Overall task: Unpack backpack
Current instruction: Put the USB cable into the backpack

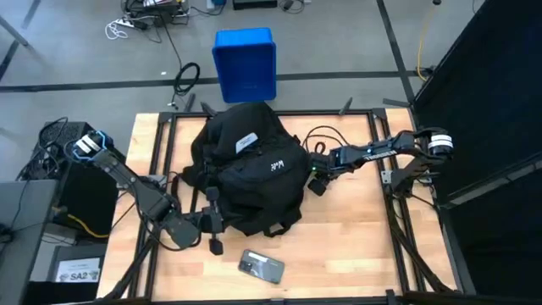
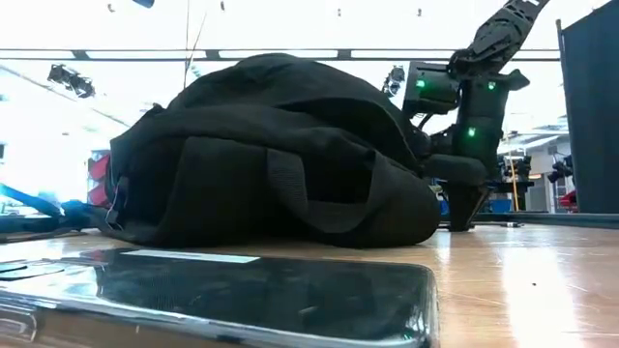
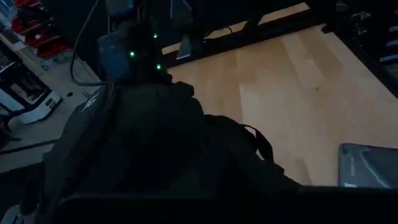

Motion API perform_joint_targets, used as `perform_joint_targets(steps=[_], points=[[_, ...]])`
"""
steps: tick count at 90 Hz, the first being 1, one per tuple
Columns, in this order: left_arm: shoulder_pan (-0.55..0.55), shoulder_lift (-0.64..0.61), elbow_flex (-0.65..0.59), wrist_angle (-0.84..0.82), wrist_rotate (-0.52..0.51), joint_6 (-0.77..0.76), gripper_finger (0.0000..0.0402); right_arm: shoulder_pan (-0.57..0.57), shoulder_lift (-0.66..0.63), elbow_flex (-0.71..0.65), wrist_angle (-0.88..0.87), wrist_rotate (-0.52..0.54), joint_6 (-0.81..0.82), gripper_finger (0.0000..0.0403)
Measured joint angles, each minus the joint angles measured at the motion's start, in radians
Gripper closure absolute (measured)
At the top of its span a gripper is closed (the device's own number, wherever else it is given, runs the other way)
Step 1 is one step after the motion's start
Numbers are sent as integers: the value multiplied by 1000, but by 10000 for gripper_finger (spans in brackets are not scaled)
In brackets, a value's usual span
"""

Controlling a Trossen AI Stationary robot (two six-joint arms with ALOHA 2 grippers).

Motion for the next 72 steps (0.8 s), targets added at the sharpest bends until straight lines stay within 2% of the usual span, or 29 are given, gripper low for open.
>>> perform_joint_targets(steps=[8, 15, 27, 48, 58, 72], points=[[0, 0, 0, 0, 0, 0, 402, 28, -5, 27, -27, 39, 17, 387], [0, 0, 0, 0, 0, 1, 402, 70, -25, 52, -85, 156, 40, 388], [0, 0, 0, -5, 1, 4, 402, 137, -122, 118, -130, 363, 72, 398], [0, -1, 0, -14, 1, 1, 402, 255, -326, 203, -132, 603, 76, 401], [0, -1, 0, -15, 1, 1, 402, 332, -401, 224, -45, 671, 26, 401], [3, -1, 0, -16, -2, 0, 402, 464, -423, 223, 194, 652, -150, 402]])
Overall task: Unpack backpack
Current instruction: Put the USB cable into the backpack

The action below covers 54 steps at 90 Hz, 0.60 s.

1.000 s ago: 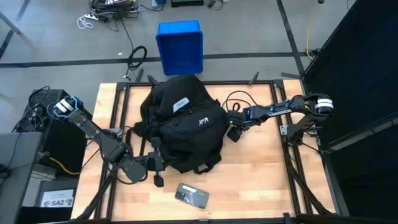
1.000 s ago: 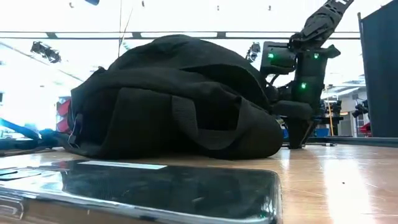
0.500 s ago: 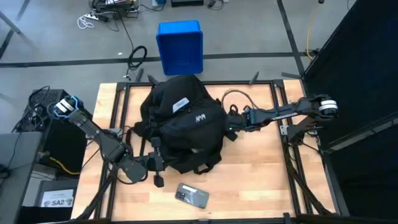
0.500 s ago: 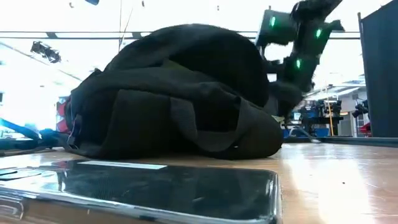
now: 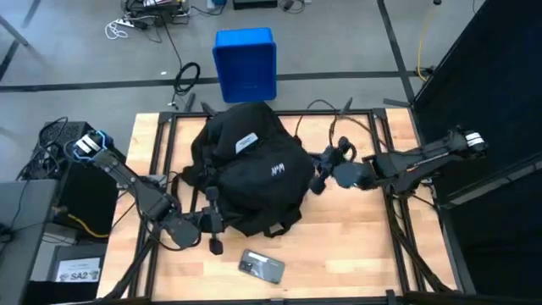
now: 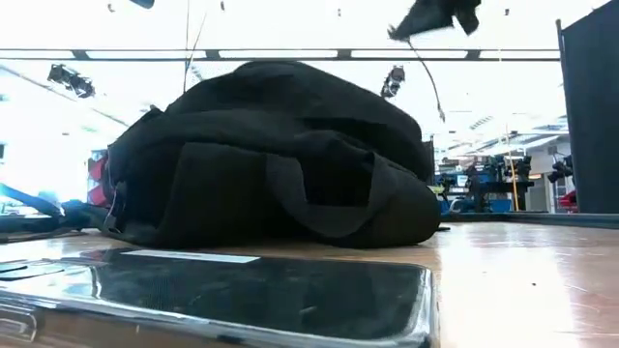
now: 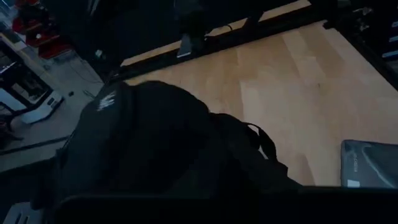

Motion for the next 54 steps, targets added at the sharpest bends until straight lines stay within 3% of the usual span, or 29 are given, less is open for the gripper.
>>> perform_joint_targets(steps=[11, 28, 39, 54], points=[[1, 0, 0, 0, -9, 0, 402, 102, 17, 0, 202, -108, -152, 402], [1, 0, 0, 17, -76, 41, 402, 222, 80, 0, 378, -262, -197, 403], [8, 0, 0, 135, -119, 255, 393, 259, 137, 0, 426, -303, -193, 403], [49, 0, 0, 295, -25, 398, 342, 268, 200, 0, 570, -399, -233, 403]])
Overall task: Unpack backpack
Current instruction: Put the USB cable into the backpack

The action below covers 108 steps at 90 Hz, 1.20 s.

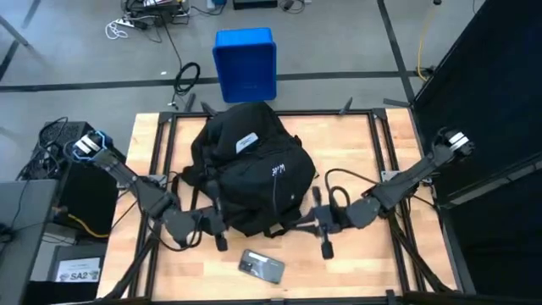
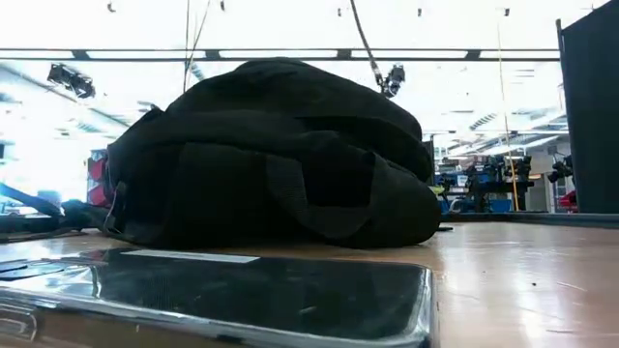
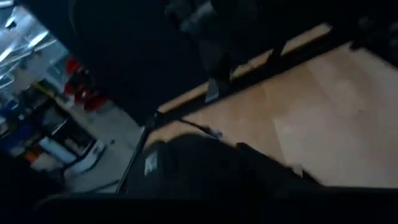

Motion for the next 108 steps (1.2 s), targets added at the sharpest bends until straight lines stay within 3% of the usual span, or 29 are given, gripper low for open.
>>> perform_joint_targets(steps=[26, 42, 56, 72, 108], points=[[128, 1, -3, 6, 210, -142, 215, -21, 16, 0, 141, -133, -90, 403], [201, 1, -62, 174, 371, -170, 170, -21, 16, 0, 159, -168, -110, 403], [287, 1, -134, 281, 448, -236, 155, -20, 16, 0, 166, -179, -116, 403], [392, 1, -210, 429, 647, -351, 153, -21, 17, 0, 168, -186, -116, 403], [486, 14, -222, 511, 723, -370, 153, -94, 17, 1, 194, -241, -136, 403]])
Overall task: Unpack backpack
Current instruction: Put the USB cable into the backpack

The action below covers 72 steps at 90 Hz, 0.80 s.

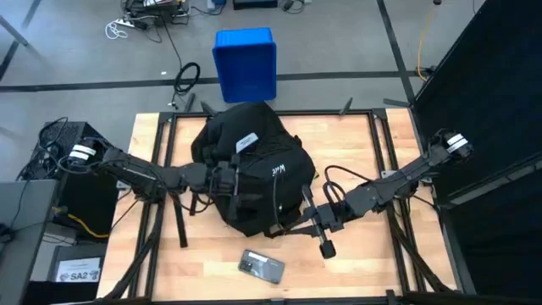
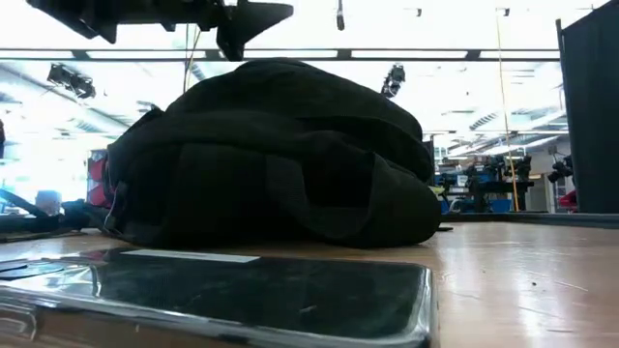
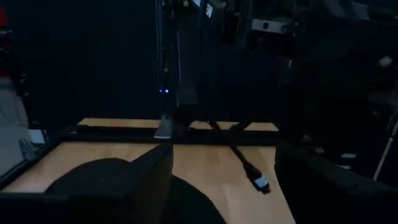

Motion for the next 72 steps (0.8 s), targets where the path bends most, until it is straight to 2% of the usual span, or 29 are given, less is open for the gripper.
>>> perform_joint_targets(steps=[10, 23, 35, 51, 66, 72], points=[[14, 67, 1, 56, 16, -8, 153, -36, 28, 1, 63, -48, -4, 403], [36, 170, 27, 138, 63, -35, 153, -81, 99, 1, 156, -166, -4, 403], [48, 238, 48, 162, 71, -61, 160, -106, 139, 1, 154, -172, 26, 403], [48, 234, 50, 150, 52, -49, 166, -105, 147, 1, 144, -168, 31, 403], [42, 179, 50, 145, 51, -46, 167, -80, 147, 1, 103, -105, 30, 403], [40, 145, 50, 90, 50, -46, 167, -70, 146, 1, 89, -84, 25, 403]])
